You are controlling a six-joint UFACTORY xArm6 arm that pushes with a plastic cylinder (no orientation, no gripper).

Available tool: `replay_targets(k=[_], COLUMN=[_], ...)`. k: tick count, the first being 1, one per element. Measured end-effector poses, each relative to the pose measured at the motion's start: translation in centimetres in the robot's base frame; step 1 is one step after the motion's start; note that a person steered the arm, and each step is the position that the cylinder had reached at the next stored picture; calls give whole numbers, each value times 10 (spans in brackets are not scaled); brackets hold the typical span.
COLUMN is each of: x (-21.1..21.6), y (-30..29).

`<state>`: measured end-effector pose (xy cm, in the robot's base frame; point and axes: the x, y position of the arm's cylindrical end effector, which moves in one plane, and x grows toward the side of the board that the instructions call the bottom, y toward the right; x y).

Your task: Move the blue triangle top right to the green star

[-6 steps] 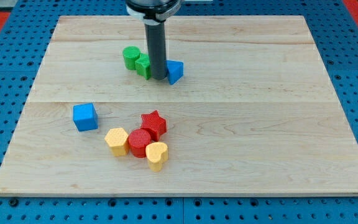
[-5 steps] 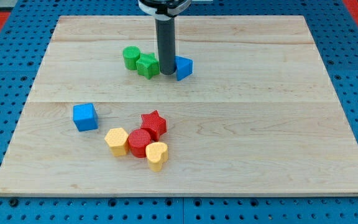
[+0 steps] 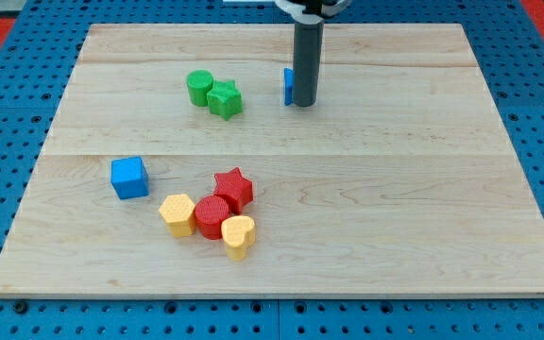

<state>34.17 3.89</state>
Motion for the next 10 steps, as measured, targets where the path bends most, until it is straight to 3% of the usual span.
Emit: replay_targets(k=[2, 10], x=[-35, -39], y=[0, 31])
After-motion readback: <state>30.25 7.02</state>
